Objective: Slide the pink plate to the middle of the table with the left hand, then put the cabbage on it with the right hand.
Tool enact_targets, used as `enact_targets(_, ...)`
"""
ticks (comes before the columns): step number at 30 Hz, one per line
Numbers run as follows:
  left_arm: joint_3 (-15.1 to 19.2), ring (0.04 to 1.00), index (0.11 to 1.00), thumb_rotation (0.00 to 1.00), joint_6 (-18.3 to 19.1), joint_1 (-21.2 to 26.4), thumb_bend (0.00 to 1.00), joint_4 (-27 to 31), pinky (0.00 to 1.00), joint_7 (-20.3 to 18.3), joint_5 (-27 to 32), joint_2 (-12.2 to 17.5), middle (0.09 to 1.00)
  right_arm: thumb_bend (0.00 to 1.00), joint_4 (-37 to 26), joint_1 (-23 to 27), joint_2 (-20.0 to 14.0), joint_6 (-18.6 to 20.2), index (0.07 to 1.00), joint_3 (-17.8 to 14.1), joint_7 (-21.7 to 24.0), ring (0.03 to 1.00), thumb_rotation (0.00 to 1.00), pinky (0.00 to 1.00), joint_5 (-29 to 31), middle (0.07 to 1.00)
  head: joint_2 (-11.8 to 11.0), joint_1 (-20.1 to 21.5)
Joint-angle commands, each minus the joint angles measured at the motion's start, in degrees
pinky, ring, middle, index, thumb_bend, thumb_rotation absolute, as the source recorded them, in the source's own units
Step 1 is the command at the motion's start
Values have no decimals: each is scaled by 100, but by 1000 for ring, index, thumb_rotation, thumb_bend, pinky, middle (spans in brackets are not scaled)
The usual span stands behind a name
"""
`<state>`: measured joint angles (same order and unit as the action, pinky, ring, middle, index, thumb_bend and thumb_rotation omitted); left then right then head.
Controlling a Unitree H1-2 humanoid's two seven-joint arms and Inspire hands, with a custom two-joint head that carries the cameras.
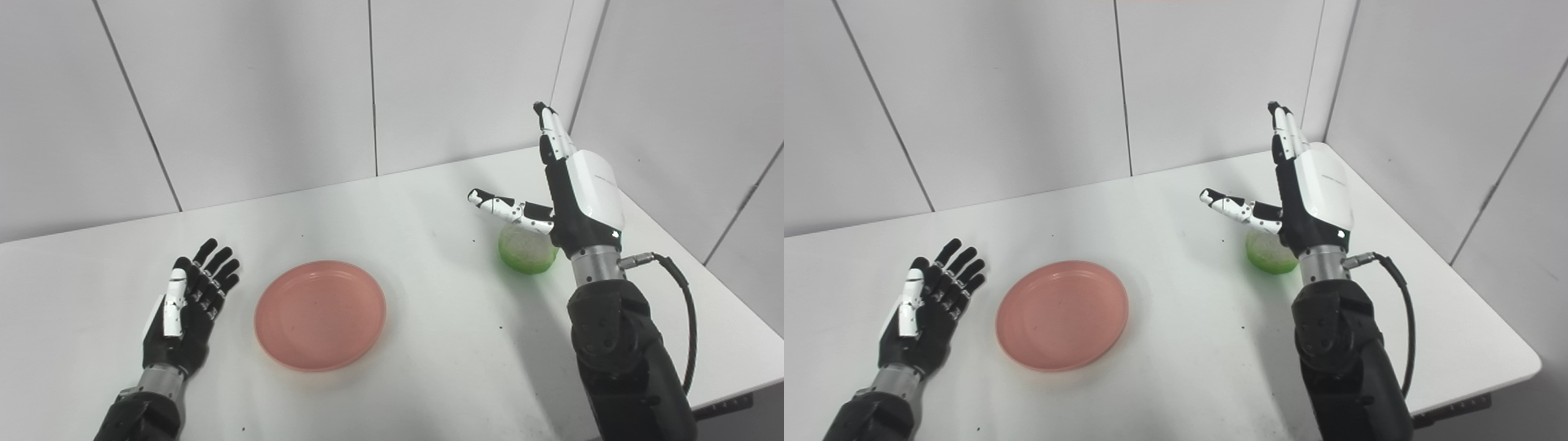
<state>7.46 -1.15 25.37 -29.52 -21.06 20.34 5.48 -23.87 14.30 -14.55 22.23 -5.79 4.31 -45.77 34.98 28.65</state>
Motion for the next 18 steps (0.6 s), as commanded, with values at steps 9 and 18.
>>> enact_targets(9, 124, 902, 913, 1000, -220, 79, 490, -546, 942, -315, 167, 167, 910, 1000, -342, -65, -50, 383, 1000, -256, -29, 929, 654, 742, -276, 1000, 15, 148)
enact_targets(18, 164, 899, 909, 1000, -287, 135, 508, -737, 928, -412, 186, 282, 908, 1000, 235, -182, 66, 323, 1000, -350, -402, 924, 643, 748, -83, 1000, 91, 257)
